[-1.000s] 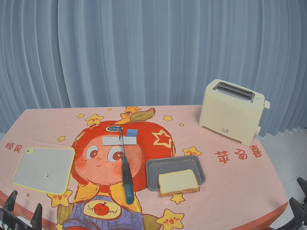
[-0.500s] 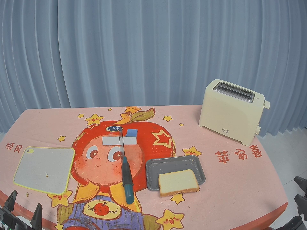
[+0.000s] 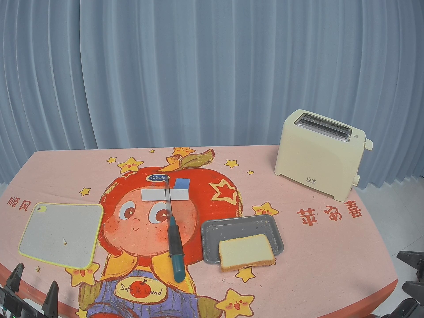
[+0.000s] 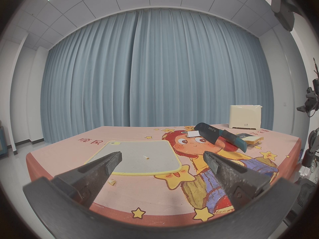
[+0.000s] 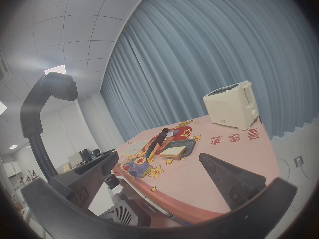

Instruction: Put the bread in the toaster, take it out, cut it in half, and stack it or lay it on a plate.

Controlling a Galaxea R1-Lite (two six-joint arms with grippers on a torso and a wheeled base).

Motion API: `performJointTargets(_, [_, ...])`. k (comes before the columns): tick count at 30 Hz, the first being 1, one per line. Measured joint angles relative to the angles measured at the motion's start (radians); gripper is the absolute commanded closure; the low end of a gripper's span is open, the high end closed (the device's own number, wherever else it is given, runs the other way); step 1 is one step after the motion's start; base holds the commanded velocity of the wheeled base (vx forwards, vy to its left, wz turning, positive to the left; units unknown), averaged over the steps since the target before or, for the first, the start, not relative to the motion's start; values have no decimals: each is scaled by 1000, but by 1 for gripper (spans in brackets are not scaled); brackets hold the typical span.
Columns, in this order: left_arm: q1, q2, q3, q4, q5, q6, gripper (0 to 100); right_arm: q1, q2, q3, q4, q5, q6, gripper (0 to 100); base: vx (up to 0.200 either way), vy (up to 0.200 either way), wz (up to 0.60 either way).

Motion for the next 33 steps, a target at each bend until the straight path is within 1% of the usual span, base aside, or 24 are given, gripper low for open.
performJointTargets(7, [1,0,0,0,0,0,0,66,71,-20,-9,0,2,0,0,0,0])
performJointTargets(13, [0,0,0,0,0,0,0,147,172,-77,-7,0,9,0,0,0,0])
performJointTargets(15, [0,0,0,0,0,0,0,177,212,-111,-5,-1,29,0,0,0,0])
performJointTargets(16, [1,0,0,0,0,0,0,193,232,-130,-5,-1,47,0,0,0,0])
performJointTargets(20, [1,0,0,0,0,0,0,257,308,-201,-3,-6,134,0,0,0,0])
performJointTargets(22, [1,0,0,0,0,0,0,295,344,-227,-3,-9,156,0,0,0,0])
performJointTargets(24, [0,0,0,0,0,0,0,330,375,-243,-3,-11,167,0,0,0,0])
performJointTargets(27, [0,0,0,0,0,0,0,378,409,-248,0,-12,190,0,0,0,0])
performJointTargets(33, [1,0,0,0,0,0,0,446,441,-193,-3,-13,236,0,0,0,0])
